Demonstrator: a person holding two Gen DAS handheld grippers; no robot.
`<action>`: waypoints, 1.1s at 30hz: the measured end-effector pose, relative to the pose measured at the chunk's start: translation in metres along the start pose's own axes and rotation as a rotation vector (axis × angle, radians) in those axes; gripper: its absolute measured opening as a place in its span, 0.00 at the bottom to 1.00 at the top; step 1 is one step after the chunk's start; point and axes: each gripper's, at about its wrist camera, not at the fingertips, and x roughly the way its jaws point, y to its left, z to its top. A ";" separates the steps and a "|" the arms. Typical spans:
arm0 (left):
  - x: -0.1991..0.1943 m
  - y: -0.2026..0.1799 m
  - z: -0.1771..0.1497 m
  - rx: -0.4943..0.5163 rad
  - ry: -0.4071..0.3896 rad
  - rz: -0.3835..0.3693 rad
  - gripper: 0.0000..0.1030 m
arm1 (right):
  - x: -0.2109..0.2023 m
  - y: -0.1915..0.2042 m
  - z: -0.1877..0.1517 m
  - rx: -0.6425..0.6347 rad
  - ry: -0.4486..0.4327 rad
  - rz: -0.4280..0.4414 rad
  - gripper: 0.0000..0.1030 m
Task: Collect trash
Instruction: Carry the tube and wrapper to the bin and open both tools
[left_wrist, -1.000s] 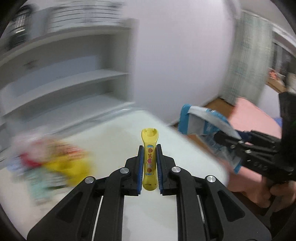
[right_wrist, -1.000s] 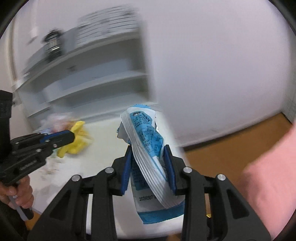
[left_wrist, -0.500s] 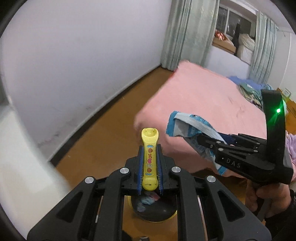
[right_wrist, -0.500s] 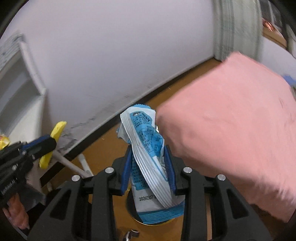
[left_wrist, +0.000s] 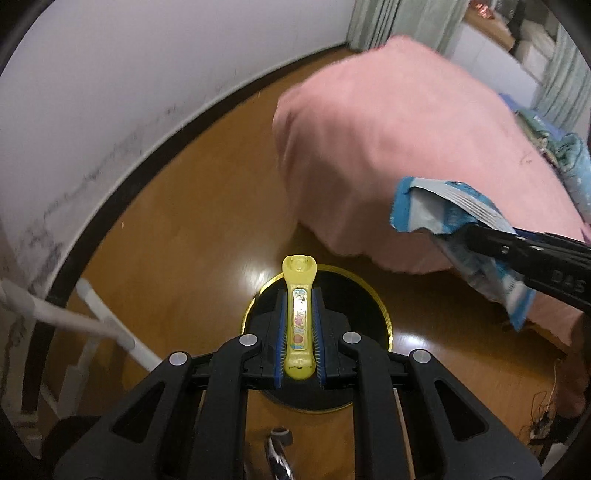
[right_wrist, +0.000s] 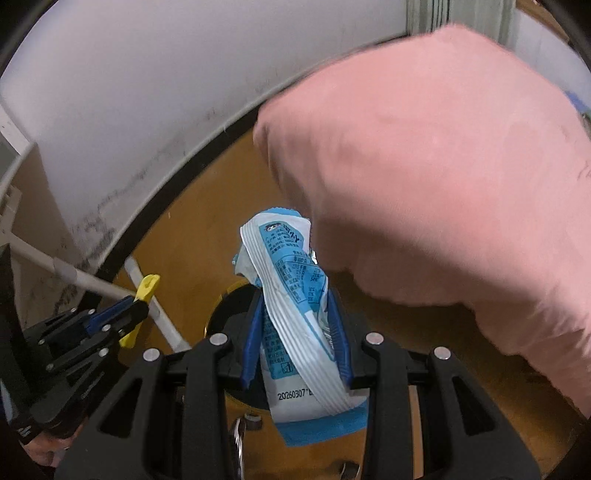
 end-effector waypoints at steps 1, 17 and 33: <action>0.011 0.004 -0.004 -0.014 0.020 -0.009 0.12 | 0.009 -0.001 -0.003 0.004 0.030 -0.001 0.33; 0.036 0.008 -0.022 -0.033 0.109 -0.043 0.12 | 0.054 -0.003 -0.025 0.016 0.204 -0.039 0.33; 0.032 0.007 -0.021 -0.028 0.090 -0.030 0.50 | 0.049 0.010 -0.021 -0.008 0.194 0.021 0.52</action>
